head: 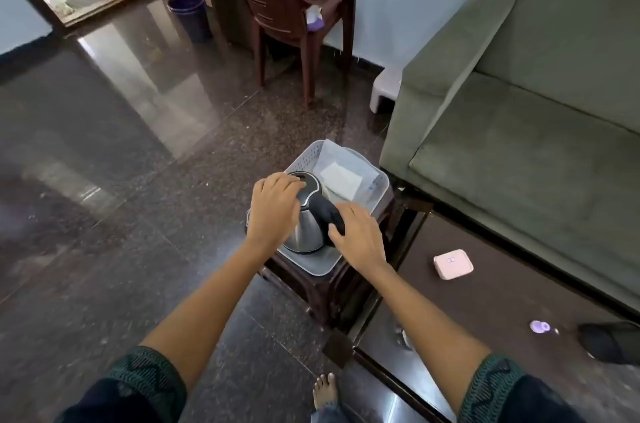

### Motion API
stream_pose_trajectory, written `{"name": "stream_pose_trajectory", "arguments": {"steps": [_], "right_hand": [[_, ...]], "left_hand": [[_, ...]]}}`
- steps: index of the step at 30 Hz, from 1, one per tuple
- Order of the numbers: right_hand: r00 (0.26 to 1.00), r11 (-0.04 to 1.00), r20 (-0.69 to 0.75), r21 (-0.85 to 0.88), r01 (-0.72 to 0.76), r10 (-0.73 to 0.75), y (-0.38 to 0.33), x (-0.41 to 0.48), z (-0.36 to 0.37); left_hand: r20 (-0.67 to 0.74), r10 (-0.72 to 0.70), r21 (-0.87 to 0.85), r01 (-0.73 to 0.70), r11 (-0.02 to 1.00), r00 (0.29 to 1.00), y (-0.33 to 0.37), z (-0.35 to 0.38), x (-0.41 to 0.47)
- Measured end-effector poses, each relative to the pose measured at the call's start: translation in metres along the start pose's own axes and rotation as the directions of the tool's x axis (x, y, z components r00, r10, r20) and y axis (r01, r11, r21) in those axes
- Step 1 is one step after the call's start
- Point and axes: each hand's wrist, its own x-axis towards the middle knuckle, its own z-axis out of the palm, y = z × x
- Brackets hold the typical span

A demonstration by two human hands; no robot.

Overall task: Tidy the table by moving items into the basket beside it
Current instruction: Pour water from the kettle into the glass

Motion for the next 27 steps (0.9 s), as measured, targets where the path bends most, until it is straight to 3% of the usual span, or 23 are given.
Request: {"name": "stream_pose_trajectory", "arguments": {"steps": [5,10,14,20,27], "right_hand": [[0.99,0.995,0.119,0.058,-0.079,0.071,-0.004,0.034,0.013],[0.929,0.905,0.249,0.259,-0.337,0.275,-0.002,0.054,0.023],[0.867,0.833,0.329,0.293,-0.47,0.373,0.0,0.063,0.032],[0.871,0.8,0.269,0.35,-0.487,0.412,0.001,0.06,0.039],[0.893,0.742,0.21,0.499,-0.448,0.398,-0.004,0.06,0.019]], "left_hand": [[-0.028,-0.022,-0.026,0.022,0.999,0.999,-0.016,0.01,0.004],[0.0,-0.047,-0.082,0.047,0.996,0.999,-0.022,0.017,0.014],[0.029,-0.06,-0.075,0.062,0.995,0.998,-0.031,0.022,0.015],[0.069,-0.058,-0.081,0.063,0.995,0.996,-0.036,0.024,0.021],[-0.067,-0.08,-0.157,0.069,0.985,0.995,-0.026,-0.007,0.05]]}}
